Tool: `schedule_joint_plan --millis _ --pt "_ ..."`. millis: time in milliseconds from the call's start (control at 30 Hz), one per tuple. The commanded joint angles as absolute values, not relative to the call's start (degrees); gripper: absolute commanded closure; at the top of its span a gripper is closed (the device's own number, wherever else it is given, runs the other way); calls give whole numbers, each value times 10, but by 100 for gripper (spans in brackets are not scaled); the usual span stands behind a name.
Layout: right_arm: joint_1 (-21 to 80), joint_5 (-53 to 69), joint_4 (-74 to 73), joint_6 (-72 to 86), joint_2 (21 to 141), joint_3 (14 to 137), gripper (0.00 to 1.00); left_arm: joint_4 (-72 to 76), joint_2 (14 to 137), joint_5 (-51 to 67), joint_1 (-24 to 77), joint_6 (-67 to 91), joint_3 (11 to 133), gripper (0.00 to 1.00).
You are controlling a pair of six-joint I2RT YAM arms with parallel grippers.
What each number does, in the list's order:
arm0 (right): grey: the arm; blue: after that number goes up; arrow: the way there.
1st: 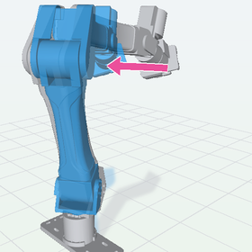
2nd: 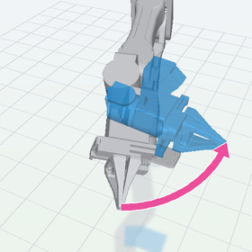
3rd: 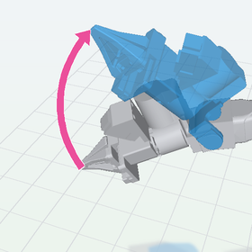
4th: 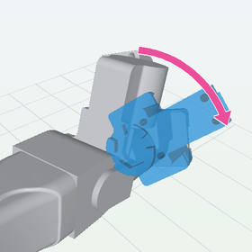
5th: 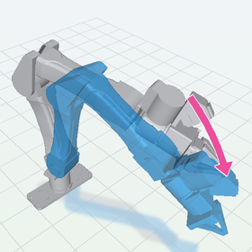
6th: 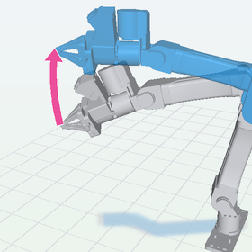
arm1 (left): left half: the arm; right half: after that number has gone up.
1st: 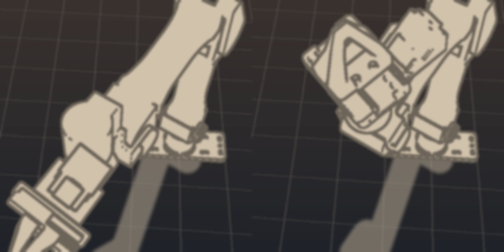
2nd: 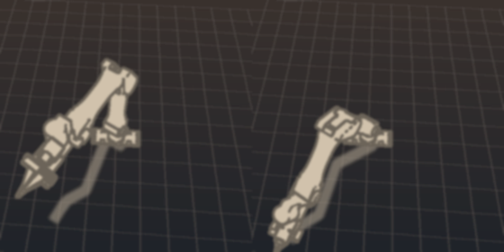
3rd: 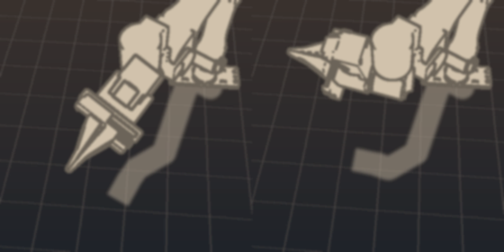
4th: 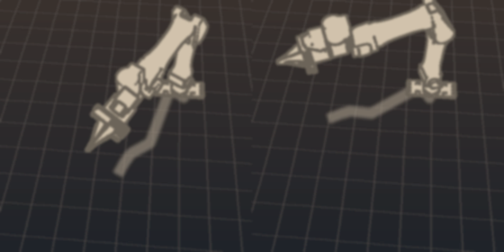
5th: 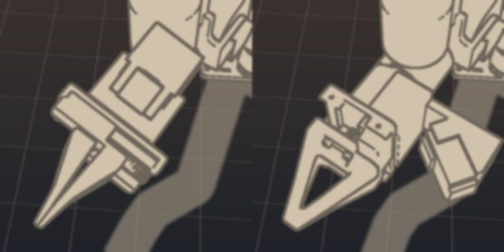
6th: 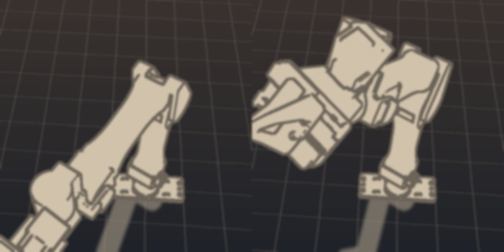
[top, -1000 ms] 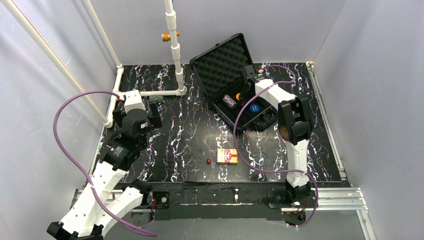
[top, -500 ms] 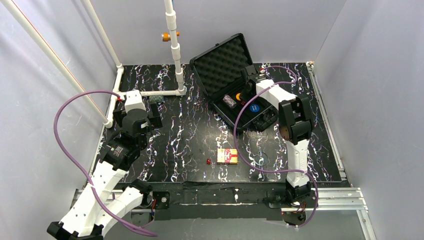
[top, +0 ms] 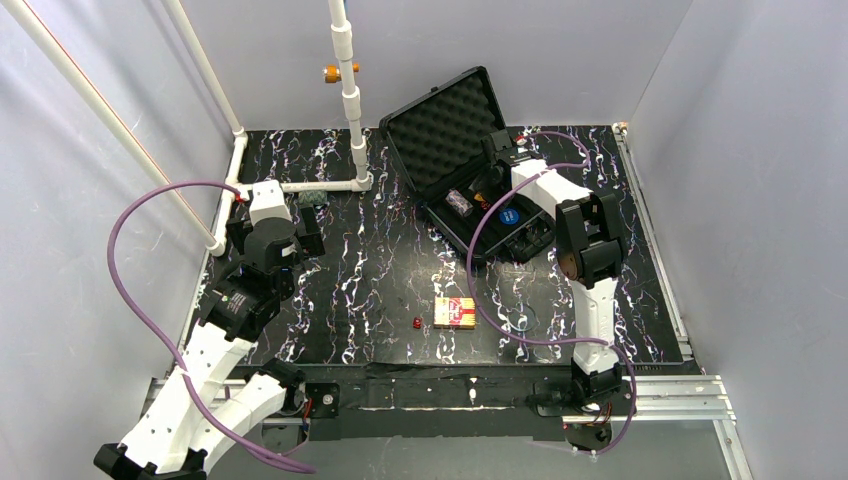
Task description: Pack up texas hold em set
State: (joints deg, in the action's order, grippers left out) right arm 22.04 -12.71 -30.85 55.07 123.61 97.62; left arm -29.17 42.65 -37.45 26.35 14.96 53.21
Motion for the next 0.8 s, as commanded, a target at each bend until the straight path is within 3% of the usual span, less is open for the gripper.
schedule_joint_plan --millis 0,767 --pt "220 -131 -320 541 1228 972 39 -287 421 -382 261 145 533 2" --pt "220 -163 -347 533 1182 947 39 -287 417 -385 261 143 532 2"
